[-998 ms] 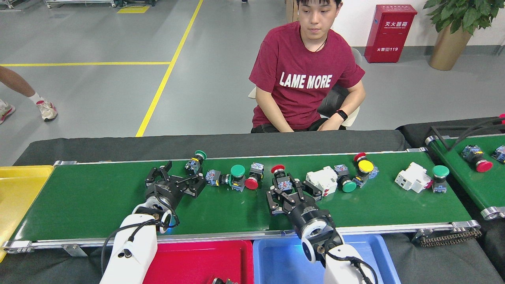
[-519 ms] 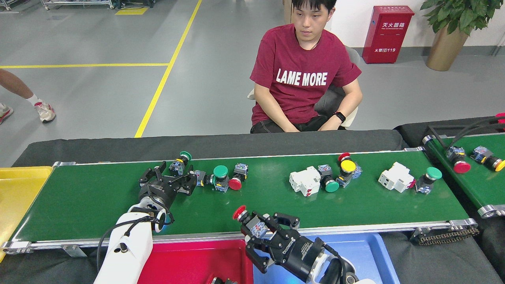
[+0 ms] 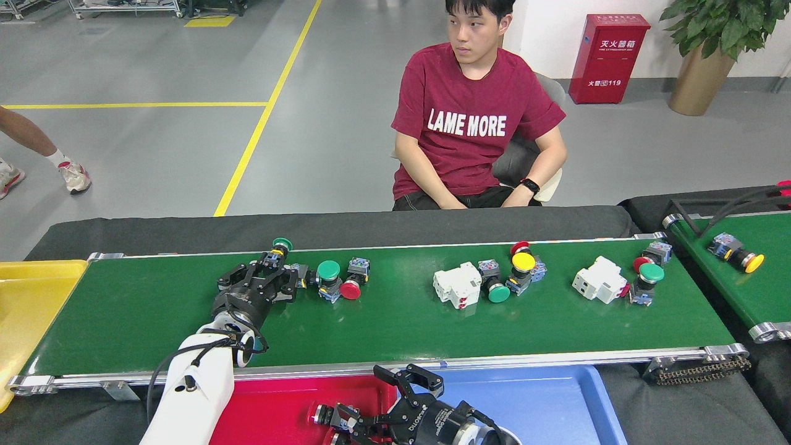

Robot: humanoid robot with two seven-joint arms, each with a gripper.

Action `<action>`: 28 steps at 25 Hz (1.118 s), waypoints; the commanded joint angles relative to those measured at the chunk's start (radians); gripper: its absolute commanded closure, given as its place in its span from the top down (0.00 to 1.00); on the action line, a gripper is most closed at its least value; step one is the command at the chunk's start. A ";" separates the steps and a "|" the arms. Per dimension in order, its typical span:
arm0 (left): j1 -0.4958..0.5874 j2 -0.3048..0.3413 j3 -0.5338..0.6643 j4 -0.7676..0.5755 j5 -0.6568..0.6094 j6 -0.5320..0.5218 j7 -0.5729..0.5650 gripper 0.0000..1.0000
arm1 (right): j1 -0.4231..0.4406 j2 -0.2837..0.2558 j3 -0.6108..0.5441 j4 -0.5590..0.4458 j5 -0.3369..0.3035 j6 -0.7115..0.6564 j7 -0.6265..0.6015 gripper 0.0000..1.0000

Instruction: Pick switch part from conveyor to tray

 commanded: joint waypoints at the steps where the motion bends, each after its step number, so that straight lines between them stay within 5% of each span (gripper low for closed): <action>1: 0.041 0.054 0.004 -0.138 0.002 -0.090 0.008 0.08 | -0.031 0.008 -0.060 -0.034 -0.004 0.051 0.000 0.99; 8: 0.432 0.241 0.007 -0.638 0.111 -0.352 0.001 0.09 | -0.070 -0.018 -0.217 -0.063 0.007 0.253 -0.028 0.99; 14: 0.747 0.290 0.057 -0.925 0.140 -0.498 -0.001 0.15 | 0.028 -0.139 -0.249 -0.129 0.011 0.444 -0.201 0.99; 16: 0.865 0.273 0.079 -1.026 0.140 -0.516 -0.006 0.34 | 0.093 -0.195 -0.249 -0.138 0.011 0.483 -0.289 0.99; 17: 0.896 0.269 0.080 -1.052 0.140 -0.516 -0.012 0.51 | 0.111 -0.205 -0.251 -0.138 0.011 0.491 -0.313 0.99; 18: 0.925 0.252 0.083 -1.075 0.140 -0.516 -0.019 0.86 | 0.137 -0.214 -0.257 -0.140 0.011 0.500 -0.335 0.99; 19: 0.945 0.215 0.096 -1.083 0.140 -0.516 -0.019 1.00 | 0.165 -0.216 -0.270 -0.141 0.011 0.505 -0.344 0.99; 24: 0.962 0.124 0.229 -1.078 0.140 -0.495 -0.019 1.00 | 0.223 -0.214 -0.307 -0.161 0.008 0.503 -0.347 0.99; 28: 0.956 0.003 0.410 -1.075 0.136 -0.298 -0.016 1.00 | 0.243 -0.218 -0.312 -0.163 0.008 0.496 -0.348 0.99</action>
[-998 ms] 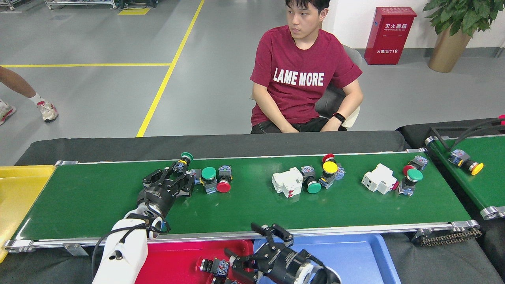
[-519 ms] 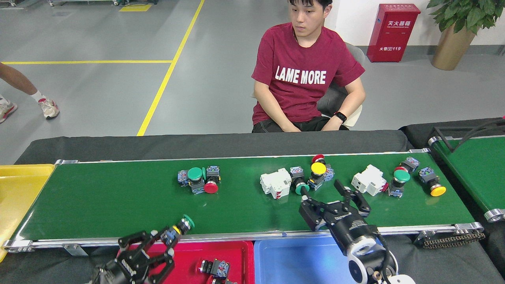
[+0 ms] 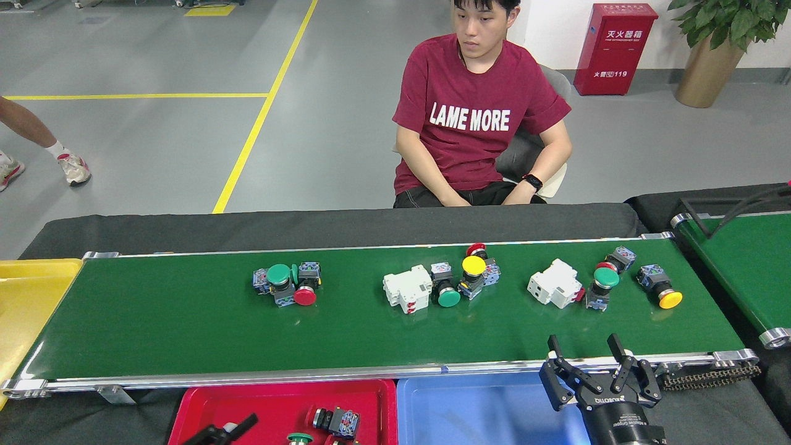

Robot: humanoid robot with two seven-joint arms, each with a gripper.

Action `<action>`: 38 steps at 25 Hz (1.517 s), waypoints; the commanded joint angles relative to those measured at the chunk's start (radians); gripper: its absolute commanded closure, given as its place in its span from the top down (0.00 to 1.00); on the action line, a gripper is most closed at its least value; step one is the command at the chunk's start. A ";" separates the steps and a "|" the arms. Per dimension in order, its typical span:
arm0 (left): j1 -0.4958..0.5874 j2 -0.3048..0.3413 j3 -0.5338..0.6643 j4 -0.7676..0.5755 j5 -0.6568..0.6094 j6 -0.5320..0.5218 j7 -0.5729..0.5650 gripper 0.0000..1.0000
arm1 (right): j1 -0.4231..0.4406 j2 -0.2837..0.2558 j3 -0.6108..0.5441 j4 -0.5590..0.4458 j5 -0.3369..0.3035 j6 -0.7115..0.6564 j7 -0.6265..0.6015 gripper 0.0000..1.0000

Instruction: Pick switch part from conveyor to tray

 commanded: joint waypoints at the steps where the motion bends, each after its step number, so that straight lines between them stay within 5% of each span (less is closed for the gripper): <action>1: -0.007 -0.022 0.060 -0.001 -0.001 0.135 0.010 1.00 | 0.005 -0.008 -0.007 -0.015 -0.001 -0.010 -0.012 0.99; 11: -0.051 -0.004 0.098 0.045 -0.004 0.198 -0.030 1.00 | 0.020 0.002 -0.005 -0.041 -0.001 -0.008 -0.023 0.99; 18: -0.401 0.004 0.008 0.300 -0.027 0.209 -0.205 1.00 | -0.046 0.065 0.052 -0.029 0.059 0.002 0.006 0.99; 26: -0.573 0.021 0.005 0.484 -0.099 0.218 -0.205 1.00 | -0.286 0.270 0.139 0.258 0.222 0.077 0.050 0.99; 30: -0.605 0.030 0.003 0.526 -0.101 0.232 -0.205 1.00 | -0.386 0.279 0.203 0.393 0.214 0.173 0.050 0.99; 38: -0.718 0.073 -0.017 0.705 -0.101 0.280 -0.196 1.00 | -0.427 0.269 0.197 0.471 0.212 0.185 0.050 0.99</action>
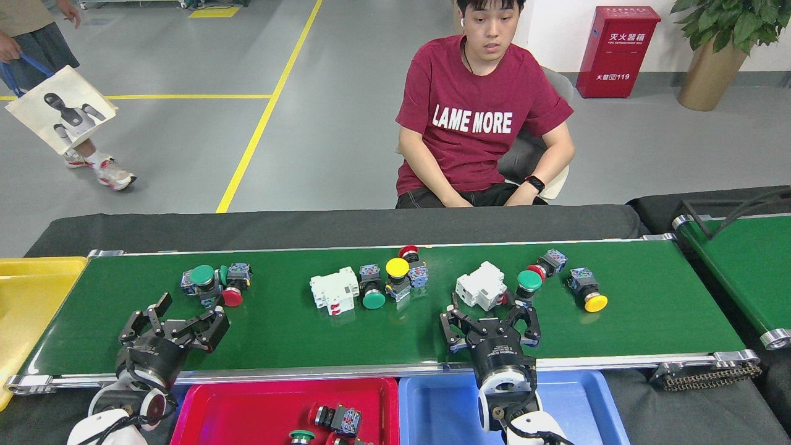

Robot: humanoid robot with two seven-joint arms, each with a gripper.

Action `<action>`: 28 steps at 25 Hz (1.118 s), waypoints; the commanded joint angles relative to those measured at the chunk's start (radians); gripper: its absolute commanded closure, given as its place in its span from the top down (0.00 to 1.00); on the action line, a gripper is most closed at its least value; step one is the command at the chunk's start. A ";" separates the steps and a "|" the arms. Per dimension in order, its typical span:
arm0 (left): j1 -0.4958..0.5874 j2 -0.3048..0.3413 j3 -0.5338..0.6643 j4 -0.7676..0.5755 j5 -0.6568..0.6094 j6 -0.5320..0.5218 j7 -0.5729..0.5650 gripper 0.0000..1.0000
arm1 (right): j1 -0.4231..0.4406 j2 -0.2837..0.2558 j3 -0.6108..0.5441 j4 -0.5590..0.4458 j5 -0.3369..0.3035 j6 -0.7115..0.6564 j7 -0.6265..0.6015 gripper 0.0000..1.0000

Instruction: Pick switch part from conveyor to tray

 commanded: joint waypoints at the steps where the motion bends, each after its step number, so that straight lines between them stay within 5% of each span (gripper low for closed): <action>1: -0.034 0.016 -0.010 0.027 -0.002 0.019 0.013 1.00 | -0.039 -0.001 -0.004 0.028 -0.001 0.004 -0.001 0.99; 8: -0.162 0.030 -0.060 0.213 -0.002 0.103 0.053 0.96 | -0.155 0.031 0.011 0.181 -0.012 0.016 -0.001 0.99; 10: -0.197 0.040 -0.085 0.271 -0.001 0.139 0.083 0.81 | -0.185 0.031 0.037 0.212 -0.030 0.016 0.001 0.94; 14: -0.209 0.050 -0.102 0.321 0.004 0.142 0.151 0.30 | -0.228 0.025 0.073 0.281 -0.038 -0.008 0.040 0.66; 17: -0.188 0.051 -0.103 0.320 0.005 0.133 0.182 0.16 | -0.232 0.017 0.071 0.288 -0.053 -0.084 0.051 0.41; 19: -0.154 0.050 -0.102 0.303 0.010 0.067 0.208 0.11 | -0.232 0.011 0.071 0.284 -0.083 -0.120 0.051 0.32; 22: -0.045 0.054 -0.094 0.107 0.035 -0.122 0.206 0.10 | -0.231 -0.015 0.071 0.271 -0.096 -0.137 0.043 0.10; 28: 0.331 0.115 -0.080 -0.367 0.151 -0.400 0.191 0.16 | -0.234 -0.021 0.068 0.189 -0.110 -0.203 0.042 0.03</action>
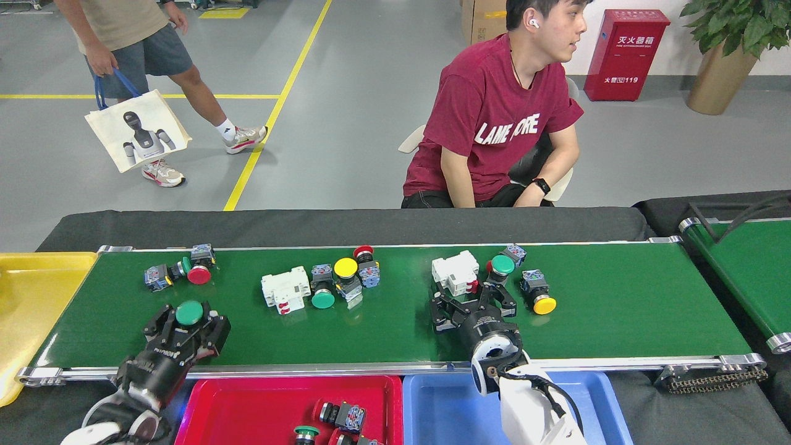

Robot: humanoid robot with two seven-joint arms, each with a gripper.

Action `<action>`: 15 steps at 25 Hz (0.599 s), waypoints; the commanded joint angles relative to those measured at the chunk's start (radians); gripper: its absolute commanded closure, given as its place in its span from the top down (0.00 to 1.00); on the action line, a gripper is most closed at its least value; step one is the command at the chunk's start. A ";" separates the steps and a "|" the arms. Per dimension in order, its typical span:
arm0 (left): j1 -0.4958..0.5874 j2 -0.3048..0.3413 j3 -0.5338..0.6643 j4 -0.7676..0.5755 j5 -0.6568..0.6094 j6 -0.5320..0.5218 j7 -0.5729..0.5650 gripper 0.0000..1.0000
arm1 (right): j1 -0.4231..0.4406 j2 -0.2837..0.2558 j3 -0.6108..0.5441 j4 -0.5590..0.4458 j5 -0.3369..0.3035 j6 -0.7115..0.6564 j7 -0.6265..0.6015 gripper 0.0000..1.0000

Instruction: Pick switch part from conveyor to tray

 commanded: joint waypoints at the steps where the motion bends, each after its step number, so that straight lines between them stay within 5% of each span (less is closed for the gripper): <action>1: 0.076 0.029 0.005 -0.114 0.039 -0.073 -0.003 0.22 | -0.022 -0.005 -0.008 -0.063 -0.002 -0.046 -0.007 0.03; 5: 0.249 0.010 0.013 -0.284 0.061 -0.073 -0.017 1.00 | -0.014 -0.054 -0.008 -0.201 -0.060 -0.147 -0.004 0.02; 10: 0.295 -0.037 0.022 -0.332 0.061 -0.073 -0.017 1.00 | 0.021 -0.109 -0.011 -0.355 -0.112 -0.247 0.016 0.02; 15: 0.288 -0.105 0.125 -0.329 0.058 -0.064 -0.018 1.00 | 0.136 -0.307 -0.037 -0.557 -0.315 -0.461 0.084 0.02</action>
